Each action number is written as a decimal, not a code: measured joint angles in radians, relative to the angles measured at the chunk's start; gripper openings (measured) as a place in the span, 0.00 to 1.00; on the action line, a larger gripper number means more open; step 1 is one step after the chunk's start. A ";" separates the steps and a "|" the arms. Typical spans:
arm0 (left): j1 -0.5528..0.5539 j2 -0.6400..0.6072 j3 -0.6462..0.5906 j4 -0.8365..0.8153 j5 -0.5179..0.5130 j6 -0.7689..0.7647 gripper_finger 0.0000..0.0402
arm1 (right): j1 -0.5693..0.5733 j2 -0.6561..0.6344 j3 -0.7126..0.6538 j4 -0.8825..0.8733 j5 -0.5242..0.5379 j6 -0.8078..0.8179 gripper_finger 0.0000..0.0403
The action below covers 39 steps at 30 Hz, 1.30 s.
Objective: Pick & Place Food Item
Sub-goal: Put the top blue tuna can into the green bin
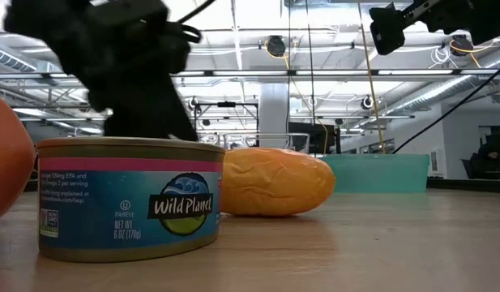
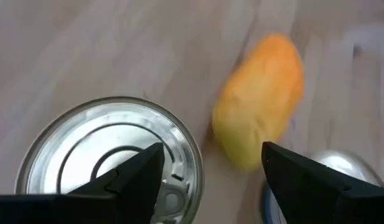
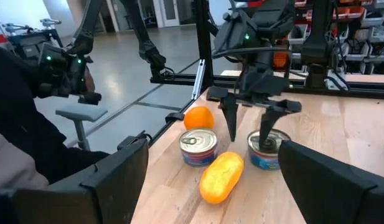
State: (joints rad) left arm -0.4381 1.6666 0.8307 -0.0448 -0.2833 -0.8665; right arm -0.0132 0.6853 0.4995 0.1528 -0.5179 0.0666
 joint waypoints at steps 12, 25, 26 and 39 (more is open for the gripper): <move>0.241 0.068 -0.006 0.341 0.021 0.346 0.71 | 0.000 0.000 0.000 0.000 0.001 -0.002 0.85; 0.293 -0.025 0.170 0.029 0.209 0.571 0.71 | 0.000 0.039 0.000 -0.010 0.001 -0.003 0.85; 0.268 -0.035 0.194 -0.065 0.157 0.573 0.71 | 0.000 0.043 0.001 -0.008 0.001 -0.005 0.85; 0.083 -0.041 0.163 -0.505 -0.111 0.173 0.71 | 0.026 0.213 0.000 -0.055 0.205 -0.035 0.85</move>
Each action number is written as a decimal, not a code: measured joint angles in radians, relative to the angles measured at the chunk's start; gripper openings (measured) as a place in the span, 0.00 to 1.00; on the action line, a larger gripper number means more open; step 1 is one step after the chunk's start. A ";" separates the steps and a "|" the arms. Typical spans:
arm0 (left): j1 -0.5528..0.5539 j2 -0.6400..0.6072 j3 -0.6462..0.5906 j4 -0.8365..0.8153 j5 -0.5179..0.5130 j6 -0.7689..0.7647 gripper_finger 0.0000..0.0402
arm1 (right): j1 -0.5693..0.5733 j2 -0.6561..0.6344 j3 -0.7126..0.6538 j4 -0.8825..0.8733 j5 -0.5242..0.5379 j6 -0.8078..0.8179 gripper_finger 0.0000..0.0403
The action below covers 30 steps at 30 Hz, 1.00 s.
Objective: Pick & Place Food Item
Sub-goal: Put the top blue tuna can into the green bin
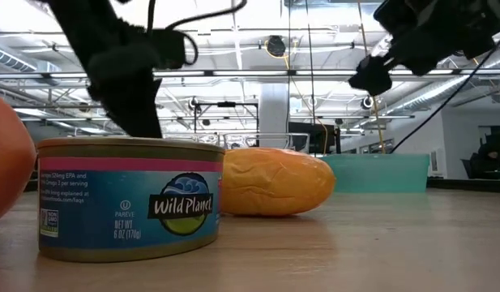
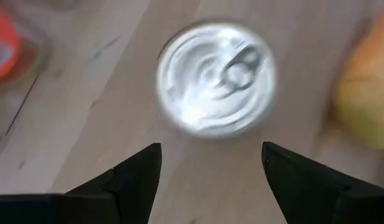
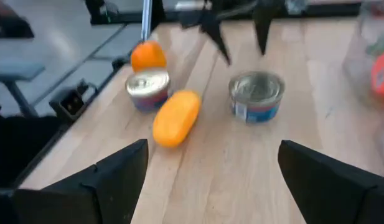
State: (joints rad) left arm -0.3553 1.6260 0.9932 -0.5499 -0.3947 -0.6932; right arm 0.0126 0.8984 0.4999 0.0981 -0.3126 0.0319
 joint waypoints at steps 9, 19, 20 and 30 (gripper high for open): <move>0.048 0.018 -0.130 0.158 -0.016 -0.032 0.71 | 0.058 0.265 -0.001 0.114 0.218 -0.017 0.85; 0.122 0.141 -0.165 0.525 0.023 0.253 0.71 | 0.086 0.565 0.000 0.387 0.334 0.024 0.85; 0.134 0.158 -0.165 0.564 0.037 0.272 0.71 | 0.086 0.585 0.000 0.396 0.349 0.015 0.85; 0.231 0.285 -0.163 0.865 0.138 0.414 0.71 | 0.059 0.812 -0.001 0.587 0.369 -0.014 0.85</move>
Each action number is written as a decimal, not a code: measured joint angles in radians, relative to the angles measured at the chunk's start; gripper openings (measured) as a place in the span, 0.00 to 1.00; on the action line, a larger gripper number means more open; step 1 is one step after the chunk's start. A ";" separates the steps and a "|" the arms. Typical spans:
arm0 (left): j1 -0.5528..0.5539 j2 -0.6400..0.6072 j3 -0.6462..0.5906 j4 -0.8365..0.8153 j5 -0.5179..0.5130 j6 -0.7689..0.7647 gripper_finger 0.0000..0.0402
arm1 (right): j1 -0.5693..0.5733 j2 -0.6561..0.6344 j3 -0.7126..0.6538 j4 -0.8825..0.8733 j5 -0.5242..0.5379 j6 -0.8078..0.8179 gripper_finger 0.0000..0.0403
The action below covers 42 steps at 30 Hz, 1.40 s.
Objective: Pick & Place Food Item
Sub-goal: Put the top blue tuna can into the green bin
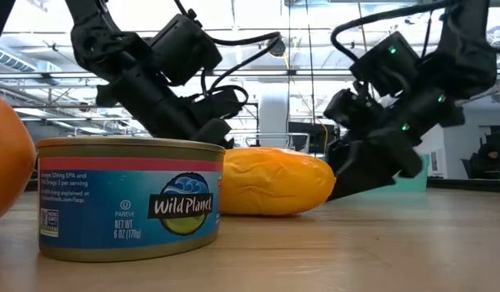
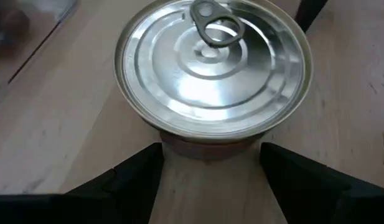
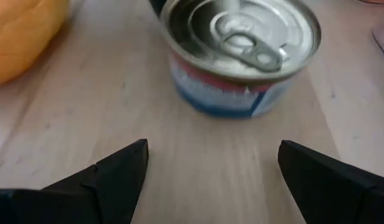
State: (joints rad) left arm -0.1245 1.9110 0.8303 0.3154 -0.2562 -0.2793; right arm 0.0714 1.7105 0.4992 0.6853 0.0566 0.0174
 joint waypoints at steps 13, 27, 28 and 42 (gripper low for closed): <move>0.048 0.005 -0.002 0.074 0.045 0.068 0.71 | -0.070 0.163 0.000 0.342 0.022 -0.006 0.84; 0.054 0.005 -0.002 0.106 0.053 0.072 0.71 | -0.055 0.112 0.009 0.424 -0.029 -0.005 0.78; 0.054 0.005 0.002 0.106 0.054 0.075 0.71 | -0.055 0.111 0.012 0.423 -0.033 0.003 0.78; 0.052 0.007 0.017 0.102 0.060 0.086 0.71 | -0.052 0.106 0.015 0.333 -0.105 0.038 0.78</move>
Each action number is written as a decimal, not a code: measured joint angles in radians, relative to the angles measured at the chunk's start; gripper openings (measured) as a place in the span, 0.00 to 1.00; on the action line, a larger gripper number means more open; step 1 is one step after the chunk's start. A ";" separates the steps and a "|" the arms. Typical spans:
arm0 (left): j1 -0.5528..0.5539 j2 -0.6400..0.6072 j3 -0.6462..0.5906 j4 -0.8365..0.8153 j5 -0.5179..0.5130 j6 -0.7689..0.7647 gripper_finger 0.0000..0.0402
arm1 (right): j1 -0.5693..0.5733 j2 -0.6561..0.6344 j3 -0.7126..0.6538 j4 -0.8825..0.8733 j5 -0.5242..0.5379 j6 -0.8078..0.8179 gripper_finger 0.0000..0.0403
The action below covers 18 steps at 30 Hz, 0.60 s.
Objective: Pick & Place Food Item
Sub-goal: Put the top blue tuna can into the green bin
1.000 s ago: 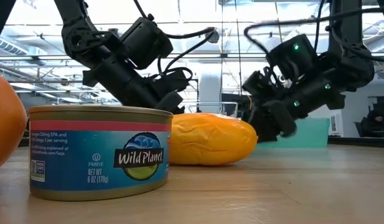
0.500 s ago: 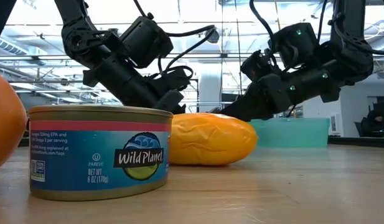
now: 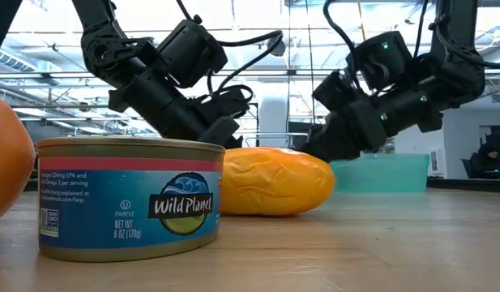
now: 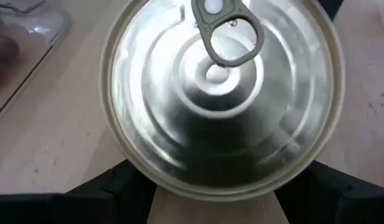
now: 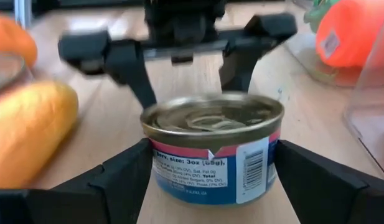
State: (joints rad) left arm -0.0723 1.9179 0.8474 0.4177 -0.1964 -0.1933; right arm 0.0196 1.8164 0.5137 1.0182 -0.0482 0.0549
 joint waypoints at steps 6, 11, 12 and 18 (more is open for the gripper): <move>0.000 -0.001 0.000 -0.004 -0.009 0.012 0.71 | 0.008 0.010 -0.004 -0.047 0.014 -0.139 0.78; 0.000 -0.004 0.000 -0.020 -0.005 0.012 0.71 | 0.010 0.005 0.014 -0.038 0.004 -0.235 0.78; 0.000 -0.004 0.000 -0.021 -0.004 0.010 0.71 | 0.010 0.005 0.014 -0.038 0.003 -0.256 0.78; -0.002 -0.013 0.002 -0.044 0.018 -0.026 0.71 | 0.012 0.005 0.017 -0.042 0.039 -0.337 0.78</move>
State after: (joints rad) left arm -0.0746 1.9045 0.8494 0.3736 -0.1779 -0.2195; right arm 0.0315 1.8217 0.5304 0.9765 -0.0095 -0.2824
